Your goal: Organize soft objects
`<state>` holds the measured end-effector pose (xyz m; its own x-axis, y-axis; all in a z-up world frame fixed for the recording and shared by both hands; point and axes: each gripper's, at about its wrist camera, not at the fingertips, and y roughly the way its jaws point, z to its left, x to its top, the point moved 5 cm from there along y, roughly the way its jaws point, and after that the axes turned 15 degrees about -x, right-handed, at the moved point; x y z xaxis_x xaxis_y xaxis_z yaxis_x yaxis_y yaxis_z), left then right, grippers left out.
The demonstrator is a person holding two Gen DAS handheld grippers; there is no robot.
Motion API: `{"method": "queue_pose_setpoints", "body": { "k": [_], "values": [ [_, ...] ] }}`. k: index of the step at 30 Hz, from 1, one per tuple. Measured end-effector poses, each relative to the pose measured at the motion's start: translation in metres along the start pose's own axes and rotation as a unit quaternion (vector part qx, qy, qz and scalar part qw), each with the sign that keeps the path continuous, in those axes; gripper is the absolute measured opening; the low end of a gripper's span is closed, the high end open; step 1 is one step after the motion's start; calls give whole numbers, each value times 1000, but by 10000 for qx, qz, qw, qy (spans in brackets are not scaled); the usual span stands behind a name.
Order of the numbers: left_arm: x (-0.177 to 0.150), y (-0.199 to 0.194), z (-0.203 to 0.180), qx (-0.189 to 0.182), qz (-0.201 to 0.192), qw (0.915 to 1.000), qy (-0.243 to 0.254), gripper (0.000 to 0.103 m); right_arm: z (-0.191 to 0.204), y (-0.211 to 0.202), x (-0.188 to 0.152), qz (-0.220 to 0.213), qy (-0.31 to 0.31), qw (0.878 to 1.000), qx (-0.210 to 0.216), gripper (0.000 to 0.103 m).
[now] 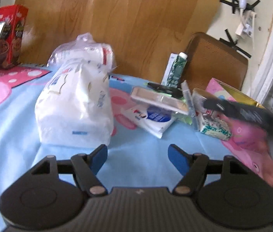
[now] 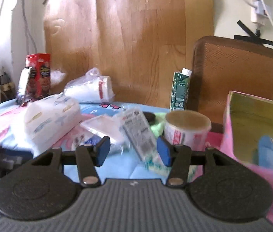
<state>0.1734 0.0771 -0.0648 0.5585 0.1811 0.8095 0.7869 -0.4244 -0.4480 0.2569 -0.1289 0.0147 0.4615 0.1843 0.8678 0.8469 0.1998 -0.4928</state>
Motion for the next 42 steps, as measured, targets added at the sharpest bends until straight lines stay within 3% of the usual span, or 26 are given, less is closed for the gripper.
{"method": "queue_pose_setpoints", "body": {
  "k": [4,7,10,14,19,21,23,25,27,29,31,35,38,40,42],
  "values": [
    [-2,2,-5,2,-6,9999,160,71,15,34,23,258,114,9996,-31,57],
    [-3,2,-2,-41,0,10000,84,71,29,55,23,468,-132,9987,-156,56],
    [-3,0,3,-146,-56,9998,-85,71,29,60,19,637,-147,9979,-43,31],
    [-2,-1,11,-291,-92,9989,-362,71,27,16,11,185,-446,9988,12,20],
    [-1,-5,16,-630,-148,9962,-583,71,30,-54,-25,-107,-951,9941,510,19],
    [-2,-6,17,-666,-116,9954,-680,71,40,-73,-47,113,-1161,9883,981,23],
    [-3,-8,16,-704,-40,9943,-801,71,44,-87,-63,280,-1128,9844,1321,42],
    [-6,-11,9,-864,71,9920,-917,71,42,-96,-69,355,-979,9821,1570,43],
    [-6,-10,0,-916,208,9914,-912,71,33,-99,-66,281,-826,9843,1532,48],
    [-6,-6,-11,-947,397,9902,-948,71,19,-90,-59,176,-682,9892,1286,69],
    [-7,1,-20,-1123,570,9857,-1117,71,6,-73,-53,224,-453,9920,1160,72],
    [-10,24,-30,-1186,930,9787,-1393,73,-3,-34,-53,730,-385,9844,1551,86],
    [-8,34,-36,-1134,948,9804,-1306,74,0,-21,-61,1114,-459,9741,1912,91],
    [-9,37,-40,-1215,997,9785,-1332,69,4,-29,-62,1101,-640,9699,2077,89],
    [-9,39,-45,-1094,1002,9821,-1159,68,10,-42,-64,1053,-750,9665,2217,88]
  ]
}}
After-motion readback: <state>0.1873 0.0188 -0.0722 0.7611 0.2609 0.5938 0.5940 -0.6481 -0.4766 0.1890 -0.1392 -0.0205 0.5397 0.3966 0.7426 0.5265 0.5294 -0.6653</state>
